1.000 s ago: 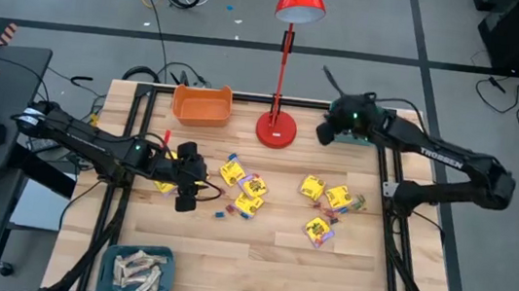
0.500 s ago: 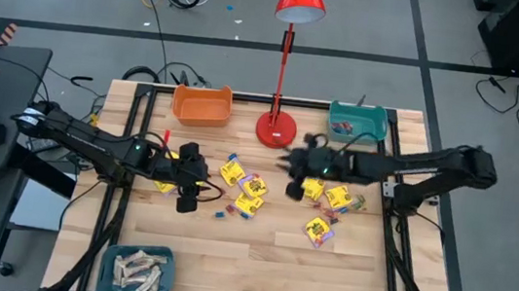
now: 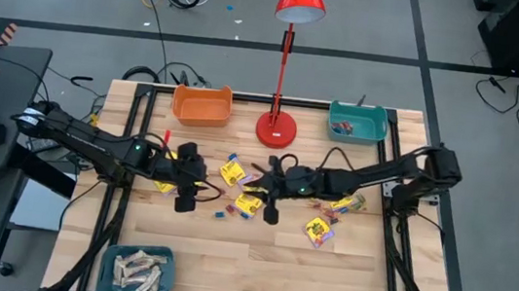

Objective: Sort candy
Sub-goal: Put the small blue candy into the green bin

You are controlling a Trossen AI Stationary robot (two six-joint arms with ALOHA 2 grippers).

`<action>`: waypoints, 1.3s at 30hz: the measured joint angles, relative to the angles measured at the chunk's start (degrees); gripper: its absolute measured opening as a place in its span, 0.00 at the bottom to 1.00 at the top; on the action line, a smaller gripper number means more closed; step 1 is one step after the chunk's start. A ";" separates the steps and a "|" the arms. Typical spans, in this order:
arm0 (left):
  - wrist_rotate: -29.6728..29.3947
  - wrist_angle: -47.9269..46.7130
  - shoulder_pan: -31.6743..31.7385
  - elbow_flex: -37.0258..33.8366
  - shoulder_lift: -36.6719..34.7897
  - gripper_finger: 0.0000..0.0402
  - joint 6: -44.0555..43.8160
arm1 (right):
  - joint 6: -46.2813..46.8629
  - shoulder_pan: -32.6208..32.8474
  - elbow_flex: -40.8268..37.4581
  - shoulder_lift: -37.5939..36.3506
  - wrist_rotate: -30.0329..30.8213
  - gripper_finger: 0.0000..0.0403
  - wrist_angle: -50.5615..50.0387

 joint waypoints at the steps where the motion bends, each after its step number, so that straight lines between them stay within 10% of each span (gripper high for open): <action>1: 0.00 -0.98 0.00 0.00 0.00 0.42 0.16 | 0.02 0.08 0.90 1.06 -0.35 0.20 -0.05; 39: -0.17 -14.24 0.00 0.00 0.00 0.42 -2.66 | -3.03 3.71 20.21 25.70 -1.37 0.23 -5.57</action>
